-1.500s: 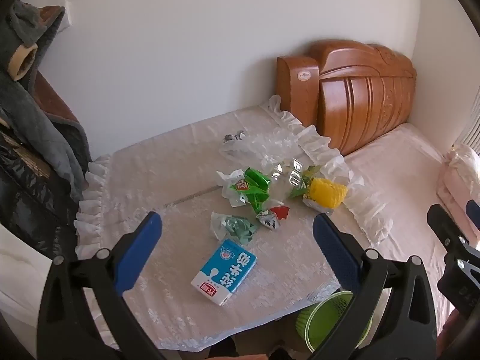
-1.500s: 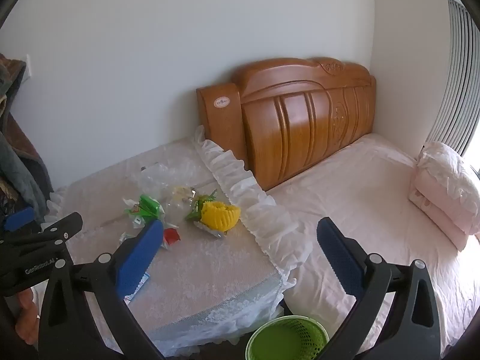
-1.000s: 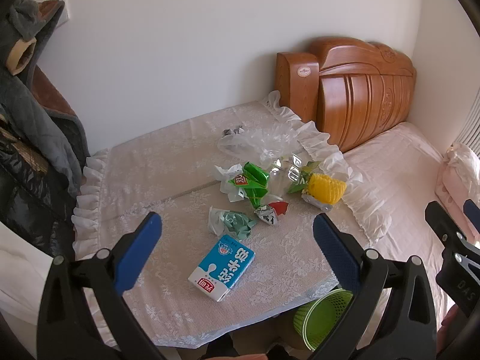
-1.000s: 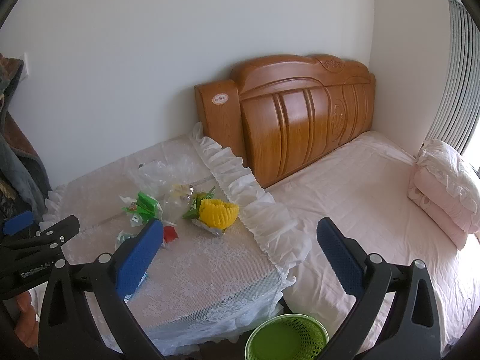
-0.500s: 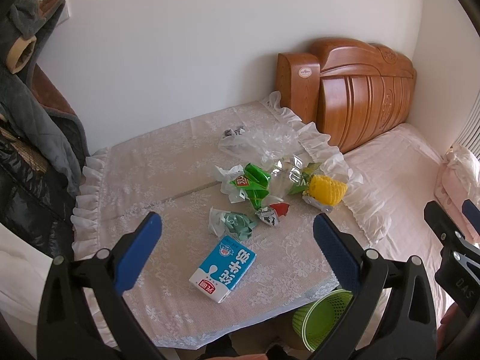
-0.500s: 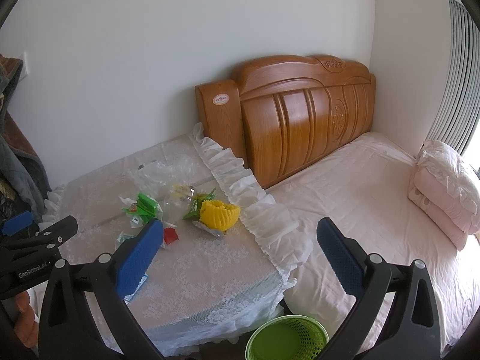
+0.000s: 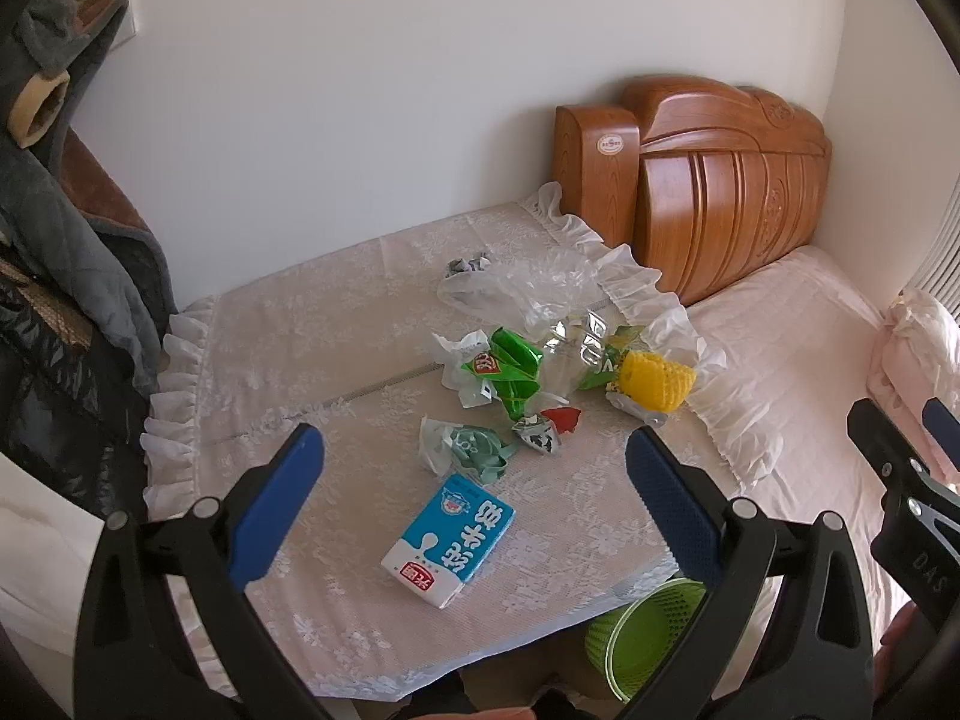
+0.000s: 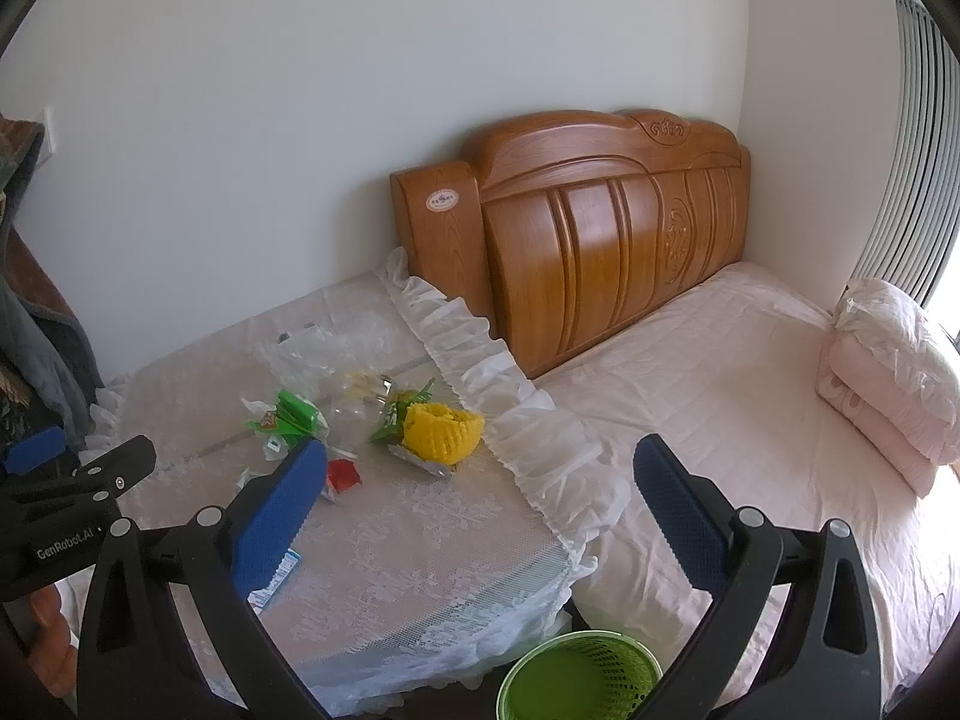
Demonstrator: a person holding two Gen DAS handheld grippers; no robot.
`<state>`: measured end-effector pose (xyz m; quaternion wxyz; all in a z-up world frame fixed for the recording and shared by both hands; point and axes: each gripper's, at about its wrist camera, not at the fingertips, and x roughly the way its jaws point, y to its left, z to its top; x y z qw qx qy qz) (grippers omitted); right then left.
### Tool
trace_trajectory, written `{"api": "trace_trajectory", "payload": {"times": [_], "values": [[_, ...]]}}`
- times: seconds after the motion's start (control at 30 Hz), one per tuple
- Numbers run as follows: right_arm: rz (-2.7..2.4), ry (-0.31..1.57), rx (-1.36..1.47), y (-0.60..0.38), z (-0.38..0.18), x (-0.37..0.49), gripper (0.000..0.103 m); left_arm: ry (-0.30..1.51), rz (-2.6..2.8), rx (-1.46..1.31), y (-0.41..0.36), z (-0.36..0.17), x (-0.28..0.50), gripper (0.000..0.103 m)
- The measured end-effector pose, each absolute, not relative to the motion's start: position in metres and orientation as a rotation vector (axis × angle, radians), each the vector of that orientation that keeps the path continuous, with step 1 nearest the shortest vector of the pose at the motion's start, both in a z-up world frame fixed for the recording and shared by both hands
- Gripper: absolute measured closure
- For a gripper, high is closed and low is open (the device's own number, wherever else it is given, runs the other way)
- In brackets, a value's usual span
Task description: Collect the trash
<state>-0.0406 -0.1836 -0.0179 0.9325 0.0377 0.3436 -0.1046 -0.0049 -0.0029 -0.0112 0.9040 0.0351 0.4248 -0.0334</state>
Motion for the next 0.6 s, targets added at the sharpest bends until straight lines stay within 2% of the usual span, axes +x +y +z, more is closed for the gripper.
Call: {"api": "trace_trajectory", "payload": {"times": [0.6], "values": [[-0.214,0.705,0.078,-0.1823,-0.0187,-0.04,0.002,0.883,-0.071,0.069,0.0003,-0.0119,-0.0009,0.006]]}}
